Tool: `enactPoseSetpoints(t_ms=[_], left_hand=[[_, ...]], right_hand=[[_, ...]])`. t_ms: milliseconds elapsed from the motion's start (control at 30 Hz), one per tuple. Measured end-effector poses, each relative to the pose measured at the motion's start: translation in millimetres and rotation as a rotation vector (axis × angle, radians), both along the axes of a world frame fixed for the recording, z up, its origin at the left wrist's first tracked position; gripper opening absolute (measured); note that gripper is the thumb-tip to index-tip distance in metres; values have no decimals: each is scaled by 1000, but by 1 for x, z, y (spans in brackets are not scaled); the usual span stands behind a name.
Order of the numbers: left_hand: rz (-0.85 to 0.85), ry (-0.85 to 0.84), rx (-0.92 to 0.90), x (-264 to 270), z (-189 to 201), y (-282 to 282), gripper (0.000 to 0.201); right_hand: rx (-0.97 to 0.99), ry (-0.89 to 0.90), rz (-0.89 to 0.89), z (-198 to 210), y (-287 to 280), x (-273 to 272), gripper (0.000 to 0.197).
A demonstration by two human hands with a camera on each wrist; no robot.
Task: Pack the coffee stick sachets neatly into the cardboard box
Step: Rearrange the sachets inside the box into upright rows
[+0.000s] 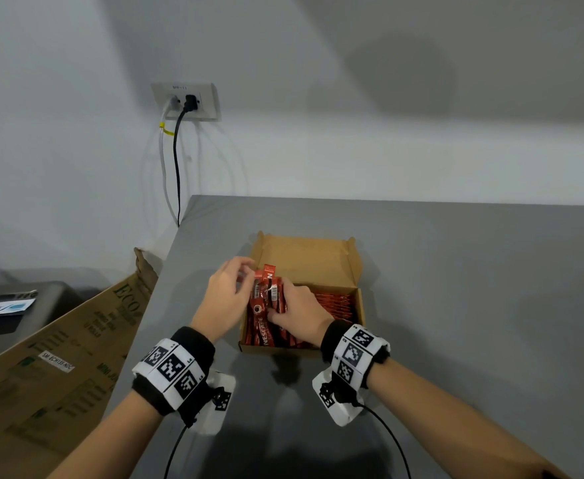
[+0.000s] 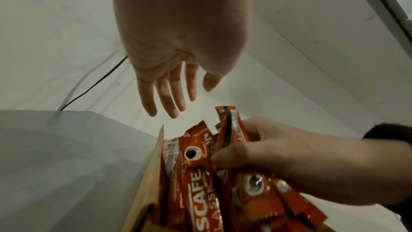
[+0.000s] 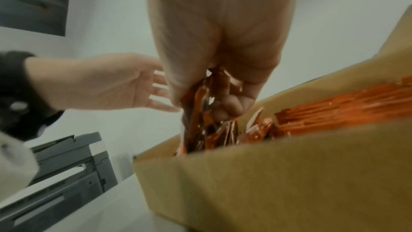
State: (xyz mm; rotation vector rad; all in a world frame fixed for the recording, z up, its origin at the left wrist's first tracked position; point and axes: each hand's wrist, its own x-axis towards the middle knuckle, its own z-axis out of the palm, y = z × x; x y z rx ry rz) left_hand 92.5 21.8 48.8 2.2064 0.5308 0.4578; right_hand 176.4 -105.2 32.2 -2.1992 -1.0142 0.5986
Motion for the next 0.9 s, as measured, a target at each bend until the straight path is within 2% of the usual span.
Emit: enactPoseSetpoints(t_ms=[200, 300, 367, 400, 433, 500, 567, 600, 667, 733, 767, 833, 900], left_hand=[[-36, -24, -112, -5, 7, -9, 37], [-155, 1, -259, -3, 20, -17, 47], [-259, 29, -444, 0, 24, -23, 48], [-290, 34, -540, 3, 25, -27, 47], [-300, 30, -592, 7, 23, -29, 53], [-271, 51, -617, 14, 21, -30, 63], [-251, 84, -652, 18, 18, -29, 53], [-260, 100, -695, 18, 17, -29, 48], [-252, 124, -806, 17, 14, -27, 41], [-221, 75, -869, 16, 11, -31, 18], [-200, 47, -855, 17, 10, -34, 7], [-147, 43, -786, 21, 8, -38, 17], [-131, 37, -755, 25, 9, -38, 17]], right_hand=[[246, 118, -12, 24, -15, 17, 7], [346, 123, -39, 35, -16, 24, 13], [349, 125, -19, 38, -13, 22, 21], [344, 147, 2, 39, -9, 19, 16], [331, 145, 34, 39, -8, 15, 4], [293, 101, 39, 34, -3, 9, 13], [296, 108, -27, 29, -2, 6, 15], [287, 87, -40, 24, -2, 7, 25], [225, -24, -40, 16, -1, 5, 71], [195, -77, -41, 14, 0, 2, 98], [196, -83, -37, 13, 0, 2, 105], [200, -34, -18, 12, -2, 2, 112], [239, 10, -13, 11, -4, 2, 115]])
